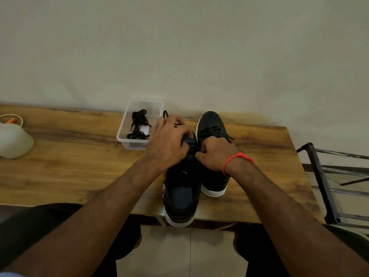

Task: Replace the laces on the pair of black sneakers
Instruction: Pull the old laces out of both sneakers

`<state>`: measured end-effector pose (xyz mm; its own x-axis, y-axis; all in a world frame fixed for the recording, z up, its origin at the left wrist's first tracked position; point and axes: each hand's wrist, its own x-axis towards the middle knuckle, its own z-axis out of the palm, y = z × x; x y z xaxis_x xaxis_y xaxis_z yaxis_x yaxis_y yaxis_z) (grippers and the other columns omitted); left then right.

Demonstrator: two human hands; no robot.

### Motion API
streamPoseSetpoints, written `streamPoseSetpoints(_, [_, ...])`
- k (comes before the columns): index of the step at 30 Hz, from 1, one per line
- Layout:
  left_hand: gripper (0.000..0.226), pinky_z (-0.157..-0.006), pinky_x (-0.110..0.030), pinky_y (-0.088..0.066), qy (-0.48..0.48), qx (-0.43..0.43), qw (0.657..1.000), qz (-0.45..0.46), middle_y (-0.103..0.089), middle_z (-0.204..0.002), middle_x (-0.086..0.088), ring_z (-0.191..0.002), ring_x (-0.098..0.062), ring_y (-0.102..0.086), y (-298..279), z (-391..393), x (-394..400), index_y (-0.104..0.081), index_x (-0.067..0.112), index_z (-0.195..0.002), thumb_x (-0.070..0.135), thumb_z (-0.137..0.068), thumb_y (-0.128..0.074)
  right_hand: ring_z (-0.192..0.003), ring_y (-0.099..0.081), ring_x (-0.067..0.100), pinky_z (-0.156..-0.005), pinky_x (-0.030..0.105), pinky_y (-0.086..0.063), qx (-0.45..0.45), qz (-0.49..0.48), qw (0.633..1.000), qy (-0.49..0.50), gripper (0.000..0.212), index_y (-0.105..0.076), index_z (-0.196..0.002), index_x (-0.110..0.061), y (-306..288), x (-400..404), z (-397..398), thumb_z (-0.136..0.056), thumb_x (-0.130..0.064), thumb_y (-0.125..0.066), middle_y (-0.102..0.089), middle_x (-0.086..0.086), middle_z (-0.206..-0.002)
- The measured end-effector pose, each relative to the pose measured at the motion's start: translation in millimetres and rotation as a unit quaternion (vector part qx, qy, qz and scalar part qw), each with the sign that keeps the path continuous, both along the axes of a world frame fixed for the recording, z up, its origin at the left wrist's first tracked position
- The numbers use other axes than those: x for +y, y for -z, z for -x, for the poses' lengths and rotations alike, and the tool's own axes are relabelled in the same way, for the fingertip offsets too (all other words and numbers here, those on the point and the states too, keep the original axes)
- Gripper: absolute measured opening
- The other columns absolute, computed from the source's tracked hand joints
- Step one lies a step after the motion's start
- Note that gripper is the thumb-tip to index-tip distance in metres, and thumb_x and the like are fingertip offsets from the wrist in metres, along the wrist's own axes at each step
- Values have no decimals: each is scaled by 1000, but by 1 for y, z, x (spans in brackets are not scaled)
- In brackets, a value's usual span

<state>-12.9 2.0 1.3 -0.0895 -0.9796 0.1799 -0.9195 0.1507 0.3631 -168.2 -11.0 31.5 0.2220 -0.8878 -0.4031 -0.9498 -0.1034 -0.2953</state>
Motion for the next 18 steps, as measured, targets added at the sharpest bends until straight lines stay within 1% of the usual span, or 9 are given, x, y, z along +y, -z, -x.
streamPoseSetpoints(2, [27, -107, -41, -36, 0, -15, 998, -53, -44, -135, 3, -126, -23, -39, 6, 1, 4, -65, 32, -114, 34, -88, -71, -86, -63, 25, -89, 46, -54, -4, -4, 1000, 1, 20, -60, -92, -20, 1, 0, 0, -92, -40, -58, -60, 0, -81])
streamPoseSetpoints(4, [31, -104, -41, -42, -50, -7, 994, -93, -46, -130, -1, -122, -24, -46, 6, -4, 3, -61, 29, -114, 40, -88, -74, -86, -64, 25, -89, 48, -55, -8, -3, 1000, 6, 21, -61, -93, -20, 2, -2, 0, -92, -41, -59, -62, 2, -85])
streamPoseSetpoints(5, [35, -97, -39, -47, -77, 10, 989, -130, -48, -127, -3, -116, -23, -51, 3, -7, 1, -57, 27, -114, 41, -87, -75, -85, -65, 26, -87, 47, -56, -9, -3, 1000, 8, 21, -60, -93, -20, 4, -3, 0, -92, -42, -59, -63, 3, -86])
streamPoseSetpoints(7, [39, -72, -32, -54, -104, 64, 969, -215, -54, -119, -5, -98, -20, -60, -5, -14, -3, -49, 24, -115, 36, -88, -75, -84, -64, 25, -84, 46, -58, -13, -3, 1000, 9, 22, -58, -94, -21, 8, -3, -1, -92, -42, -59, -63, 4, -89])
streamPoseSetpoints(9, [38, -49, -27, -54, -113, 117, 950, -265, -57, -113, -5, -80, -19, -67, -10, -19, -4, -46, 22, -118, 26, -91, -73, -88, -63, 27, -83, 47, -57, -24, 28, 999, 4, 23, -54, -104, -22, 12, -2, -4, -92, -42, -58, -62, 5, -98])
streamPoseSetpoints(10, [39, -44, -25, -53, -115, 143, 944, -276, -56, -114, -5, -76, -20, -68, -11, -20, -4, -46, 21, -122, 21, -93, -72, -92, -62, 27, -84, 47, -56, -39, 60, 997, -3, 25, -51, -109, -23, 14, -1, -7, -92, -40, -58, -60, 5, -105])
streamPoseSetpoints(13, [43, -45, -27, -56, -118, 199, 932, -279, -58, -119, -7, -79, -23, -70, -13, -21, -2, -45, 20, -129, 13, -94, -70, -109, -53, 25, -94, 43, -50, -91, 163, 981, -53, 29, -50, -122, -22, 17, 2, -19, -95, -30, -59, -49, 4, -123])
streamPoseSetpoints(16, [41, -53, -35, -62, -126, 216, 926, -282, -61, -119, -12, -83, -25, -72, -16, -24, -1, -47, 22, -127, 11, -94, -69, -121, -43, 27, -102, 41, -40, -45, 218, 967, -122, 35, -53, -130, -21, 25, 3, -31, -98, -33, -56, -47, 3, -131])
streamPoseSetpoints(18, [39, -53, -33, -62, -129, 225, 923, -284, -61, -119, -12, -85, -25, -72, -17, -26, -1, -48, 24, -124, 9, -94, -69, -125, -40, 28, -103, 43, -34, -6, 220, 966, -133, 36, -53, -132, -22, 30, 4, -37, -99, -36, -54, -47, 2, -135])
